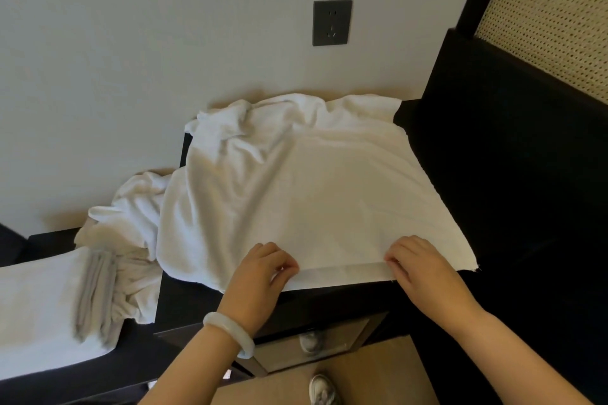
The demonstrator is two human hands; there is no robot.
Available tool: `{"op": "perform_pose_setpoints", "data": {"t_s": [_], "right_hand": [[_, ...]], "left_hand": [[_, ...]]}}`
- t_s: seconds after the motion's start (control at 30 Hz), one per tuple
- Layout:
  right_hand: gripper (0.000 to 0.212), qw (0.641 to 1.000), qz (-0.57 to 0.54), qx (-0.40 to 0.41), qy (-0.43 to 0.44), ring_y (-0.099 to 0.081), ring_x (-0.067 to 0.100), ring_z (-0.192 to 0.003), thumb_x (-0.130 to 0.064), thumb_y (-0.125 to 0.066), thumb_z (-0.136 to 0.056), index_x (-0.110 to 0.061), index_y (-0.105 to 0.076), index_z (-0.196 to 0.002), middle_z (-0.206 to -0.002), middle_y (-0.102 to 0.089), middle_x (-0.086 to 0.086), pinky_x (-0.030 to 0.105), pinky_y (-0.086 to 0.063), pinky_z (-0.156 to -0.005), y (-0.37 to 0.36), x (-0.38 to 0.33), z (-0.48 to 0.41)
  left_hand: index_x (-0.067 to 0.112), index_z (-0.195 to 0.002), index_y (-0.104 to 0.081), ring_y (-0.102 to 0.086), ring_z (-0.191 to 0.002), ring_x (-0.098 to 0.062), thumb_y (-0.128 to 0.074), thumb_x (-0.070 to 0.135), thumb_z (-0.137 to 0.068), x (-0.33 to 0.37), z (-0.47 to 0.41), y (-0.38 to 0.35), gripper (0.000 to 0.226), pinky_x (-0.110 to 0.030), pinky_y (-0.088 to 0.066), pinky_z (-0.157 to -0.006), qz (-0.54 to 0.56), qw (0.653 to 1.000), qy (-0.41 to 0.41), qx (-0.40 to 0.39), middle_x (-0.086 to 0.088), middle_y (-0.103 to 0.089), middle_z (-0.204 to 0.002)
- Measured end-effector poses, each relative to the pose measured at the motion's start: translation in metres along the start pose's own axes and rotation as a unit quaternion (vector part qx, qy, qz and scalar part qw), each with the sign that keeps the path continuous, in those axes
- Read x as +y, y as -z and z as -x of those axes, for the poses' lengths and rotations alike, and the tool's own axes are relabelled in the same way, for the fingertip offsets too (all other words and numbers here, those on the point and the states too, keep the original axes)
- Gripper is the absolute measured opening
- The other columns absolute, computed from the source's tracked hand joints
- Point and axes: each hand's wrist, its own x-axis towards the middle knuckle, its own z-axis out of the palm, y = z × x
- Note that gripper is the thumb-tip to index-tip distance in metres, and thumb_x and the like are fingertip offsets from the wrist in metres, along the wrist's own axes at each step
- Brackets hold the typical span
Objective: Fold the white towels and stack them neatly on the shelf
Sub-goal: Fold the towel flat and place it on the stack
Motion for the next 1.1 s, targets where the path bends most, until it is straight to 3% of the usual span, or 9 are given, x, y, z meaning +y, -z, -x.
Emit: {"op": "perform_pose_setpoints", "data": {"t_s": [0.2, 0.33, 0.4, 0.47, 0.6, 0.8, 0.93, 1.0, 1.1], "right_hand": [[0.012, 0.999, -0.009, -0.052, 0.012, -0.054, 0.003, -0.085, -0.015, -0.072, -0.087, -0.025, -0.066, -0.090, -0.092, -0.055, -0.016, 0.021, -0.051, -0.077, -0.006, -0.007, 0.025], [0.010, 0.991, -0.100, 0.025, -0.084, -0.056, 0.001, -0.089, -0.017, -0.059, -0.096, -0.024, -0.067, -0.096, -0.092, -0.060, -0.014, 0.012, -0.045, -0.084, -0.001, -0.012, 0.011], [0.023, 0.987, -0.079, 0.057, -0.126, -0.055, 0.005, -0.106, -0.017, -0.052, -0.100, -0.016, -0.065, -0.118, -0.114, -0.062, -0.006, 0.015, -0.039, -0.097, -0.002, -0.011, -0.014], [0.043, 0.987, -0.043, 0.005, -0.158, -0.035, 0.015, -0.138, -0.025, -0.042, -0.104, -0.016, -0.042, -0.146, -0.150, -0.041, -0.001, 0.024, -0.021, -0.115, -0.010, -0.007, -0.043], [0.062, 0.970, 0.096, -0.145, -0.171, 0.013, 0.012, -0.150, -0.053, -0.012, -0.102, -0.030, 0.011, -0.155, -0.162, 0.016, -0.007, 0.036, 0.009, -0.122, -0.026, 0.026, -0.060], [0.066, 0.928, 0.145, -0.190, -0.287, 0.001, 0.014, -0.151, -0.060, -0.014, -0.098, -0.032, -0.005, -0.157, -0.165, 0.001, -0.006, 0.044, 0.002, -0.122, 0.033, 0.103, -0.050], [0.051, 0.981, 0.089, -0.064, -0.157, -0.021, 0.024, -0.148, -0.036, -0.025, -0.106, -0.010, -0.038, -0.149, -0.158, -0.030, 0.009, 0.036, -0.007, -0.122, 0.012, 0.033, -0.092], [0.050, 0.991, 0.035, -0.089, -0.090, -0.021, 0.022, -0.148, -0.033, -0.031, -0.106, -0.009, -0.036, -0.150, -0.159, -0.028, 0.009, 0.029, -0.007, -0.120, -0.020, -0.017, -0.111], [0.070, 0.989, 0.041, -0.124, -0.065, -0.004, 0.014, -0.151, -0.050, -0.005, -0.097, -0.016, -0.017, -0.156, -0.165, -0.009, 0.001, 0.030, 0.004, -0.122, -0.062, -0.050, -0.115]], "left_hand": [[0.030, -0.092, -0.067, -0.042, -0.084, -0.001, -0.039, 0.043, -0.093, -0.013, 0.015, -0.006, 0.030, -0.016, -0.039, -0.074, -0.077, 0.994, -0.052, -0.056, 0.019, -0.052, -0.091], [0.025, -0.106, -0.065, -0.049, -0.088, -0.001, -0.044, 0.039, -0.096, -0.004, 0.011, -0.006, 0.028, -0.011, -0.041, -0.077, -0.035, 0.999, 0.010, -0.022, 0.017, -0.051, -0.095], [0.019, -0.106, -0.068, -0.054, -0.090, -0.007, -0.049, 0.030, -0.096, -0.001, 0.002, -0.006, 0.023, -0.018, -0.045, -0.081, -0.055, 0.998, 0.015, 0.016, 0.010, -0.058, -0.098], [0.017, -0.116, -0.066, -0.058, -0.107, -0.021, -0.056, 0.026, -0.095, -0.003, -0.013, -0.007, 0.026, -0.031, -0.042, -0.094, -0.130, 0.990, 0.019, 0.048, 0.000, -0.063, -0.115], [0.022, -0.154, -0.023, -0.008, -0.150, -0.028, -0.027, 0.048, -0.101, -0.008, -0.032, -0.007, 0.059, -0.045, -0.003, -0.119, -0.275, 0.949, 0.137, -0.066, -0.004, -0.015, -0.163], [0.033, -0.155, -0.001, 0.021, -0.147, -0.021, 0.013, 0.060, -0.080, -0.017, -0.029, -0.012, 0.081, -0.049, 0.015, -0.116, -0.299, 0.936, 0.099, -0.155, 0.003, 0.013, -0.163], [0.033, -0.155, 0.002, 0.023, -0.147, -0.023, -0.011, 0.055, -0.100, 0.003, -0.040, -0.021, 0.060, -0.048, 0.007, -0.120, -0.272, 0.940, 0.132, -0.159, 0.004, 0.019, -0.162], [0.035, -0.155, -0.005, 0.015, -0.149, -0.020, -0.020, 0.045, -0.104, 0.009, -0.045, -0.017, 0.054, -0.043, 0.001, -0.120, -0.220, 0.956, 0.134, -0.140, 0.006, 0.011, -0.163], [0.027, -0.151, -0.027, -0.013, -0.148, -0.018, -0.040, 0.011, -0.099, 0.003, -0.039, 0.005, 0.056, -0.034, -0.015, -0.118, -0.092, 0.977, 0.194, 0.014, 0.004, -0.014, -0.161]]}}
